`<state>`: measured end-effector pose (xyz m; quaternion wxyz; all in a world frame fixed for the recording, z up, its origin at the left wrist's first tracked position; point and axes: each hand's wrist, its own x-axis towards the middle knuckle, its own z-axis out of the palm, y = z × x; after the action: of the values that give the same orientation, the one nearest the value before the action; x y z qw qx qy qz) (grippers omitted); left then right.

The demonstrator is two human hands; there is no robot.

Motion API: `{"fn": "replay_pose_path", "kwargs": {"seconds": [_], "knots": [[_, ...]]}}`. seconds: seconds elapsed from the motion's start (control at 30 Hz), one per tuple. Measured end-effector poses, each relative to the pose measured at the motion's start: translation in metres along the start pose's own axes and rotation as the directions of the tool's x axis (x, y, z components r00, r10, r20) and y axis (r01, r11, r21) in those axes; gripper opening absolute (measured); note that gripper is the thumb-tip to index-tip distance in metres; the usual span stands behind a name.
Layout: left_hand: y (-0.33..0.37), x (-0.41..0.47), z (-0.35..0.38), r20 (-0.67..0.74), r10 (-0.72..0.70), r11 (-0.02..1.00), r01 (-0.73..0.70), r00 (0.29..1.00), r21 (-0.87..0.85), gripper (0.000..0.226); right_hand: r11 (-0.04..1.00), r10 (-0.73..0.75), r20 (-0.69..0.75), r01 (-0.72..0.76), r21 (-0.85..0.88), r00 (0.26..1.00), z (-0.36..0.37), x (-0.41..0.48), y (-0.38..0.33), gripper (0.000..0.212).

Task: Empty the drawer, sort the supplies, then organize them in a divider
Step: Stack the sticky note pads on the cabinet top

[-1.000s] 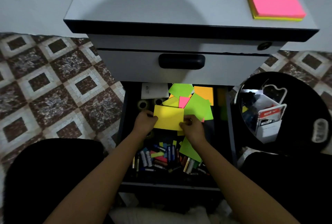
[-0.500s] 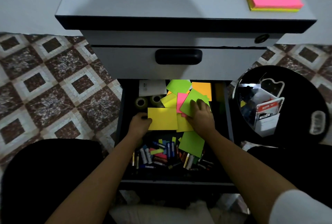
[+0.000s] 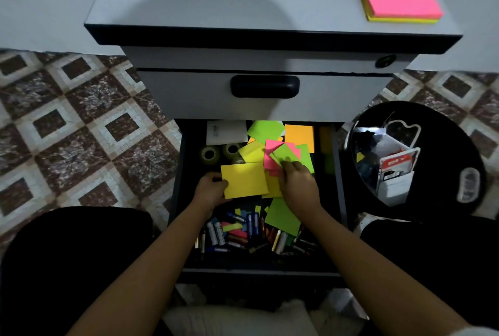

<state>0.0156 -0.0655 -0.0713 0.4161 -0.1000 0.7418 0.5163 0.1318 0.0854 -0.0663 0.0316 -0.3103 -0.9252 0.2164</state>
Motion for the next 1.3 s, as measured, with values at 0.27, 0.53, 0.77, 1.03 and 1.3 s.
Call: {"fn": "replay_pose_path", "kwargs": {"seconds": [0.27, 0.53, 0.77, 1.03, 1.3], "knots": [[-0.004, -0.007, 0.003, 0.060, -0.048, 0.980, 0.059, 0.997, -0.192, 0.032, 0.972, -0.013, 0.144, -0.021, 0.235, 0.989, 0.024, -0.017, -0.065, 0.034], [-0.009, -0.004, 0.007, -0.013, -0.009, 0.998, 0.008, 1.000, -0.055, 0.030, 0.912, 0.208, 0.125, -0.239, 0.334, 0.970, 0.025, -0.009, -0.041, 0.030], [-0.006, -0.007, 0.006, 0.010, 0.005, 0.997, -0.004, 1.000, -0.080, 0.031, 0.865, 0.274, 0.277, -0.362, 0.349, 0.921, 0.031, -0.011, -0.028, 0.028], [0.006, -0.026, 0.001, 0.071, 0.112, 0.992, -0.115, 0.991, 0.046, 0.038, 0.736, 0.334, 0.248, -0.416, 0.534, 0.909, 0.015, -0.018, -0.032, 0.030], [0.037, -0.068, -0.006, 0.146, 0.397, 0.858, -0.423, 0.906, 0.290, 0.034, 0.548, 0.291, 0.189, -0.325, 0.770, 0.938, -0.042, -0.021, -0.026, 0.018]]}}
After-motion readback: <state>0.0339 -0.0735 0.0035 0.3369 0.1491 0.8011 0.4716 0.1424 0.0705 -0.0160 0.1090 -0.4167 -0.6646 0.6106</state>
